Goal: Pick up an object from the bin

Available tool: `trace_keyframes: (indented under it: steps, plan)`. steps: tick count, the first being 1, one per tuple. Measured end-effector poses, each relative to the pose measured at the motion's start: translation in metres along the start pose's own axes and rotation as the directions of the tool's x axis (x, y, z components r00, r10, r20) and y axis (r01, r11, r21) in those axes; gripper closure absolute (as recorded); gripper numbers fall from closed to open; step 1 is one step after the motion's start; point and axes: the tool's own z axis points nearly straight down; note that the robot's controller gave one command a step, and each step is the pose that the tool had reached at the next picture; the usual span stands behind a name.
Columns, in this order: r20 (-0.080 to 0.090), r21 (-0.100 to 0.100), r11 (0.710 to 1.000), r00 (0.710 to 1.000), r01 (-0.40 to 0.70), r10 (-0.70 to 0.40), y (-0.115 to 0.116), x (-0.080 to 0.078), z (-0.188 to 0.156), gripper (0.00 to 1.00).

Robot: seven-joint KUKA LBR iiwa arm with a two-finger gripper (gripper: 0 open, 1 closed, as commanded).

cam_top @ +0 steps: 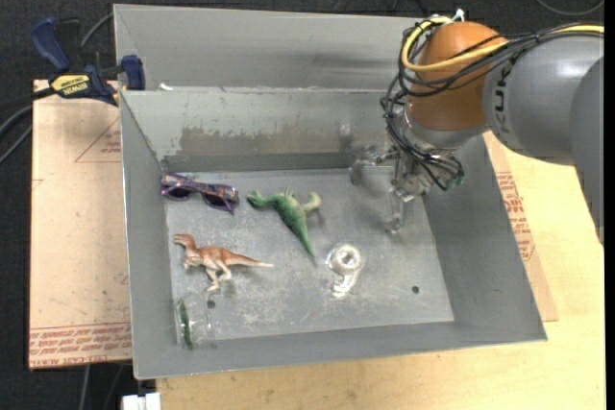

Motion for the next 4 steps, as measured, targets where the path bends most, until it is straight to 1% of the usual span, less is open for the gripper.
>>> trace_keyframes:
  steps: [1, 2, 3, 4]
  plan:
    - [0.001, -0.001, 0.996, 0.996, 0.086, -0.086, 0.051, 0.003, -0.056, 0.00]
    - [0.002, -0.001, 0.997, 0.997, -0.078, 0.078, 0.034, 0.017, -0.009, 0.00]
    - [0.006, 0.001, 0.984, 0.984, 0.178, -0.178, 0.077, -0.025, 0.002, 0.00]
    - [0.006, -0.003, 0.983, 0.983, -0.185, 0.185, 0.106, -0.008, 0.004, 0.00]
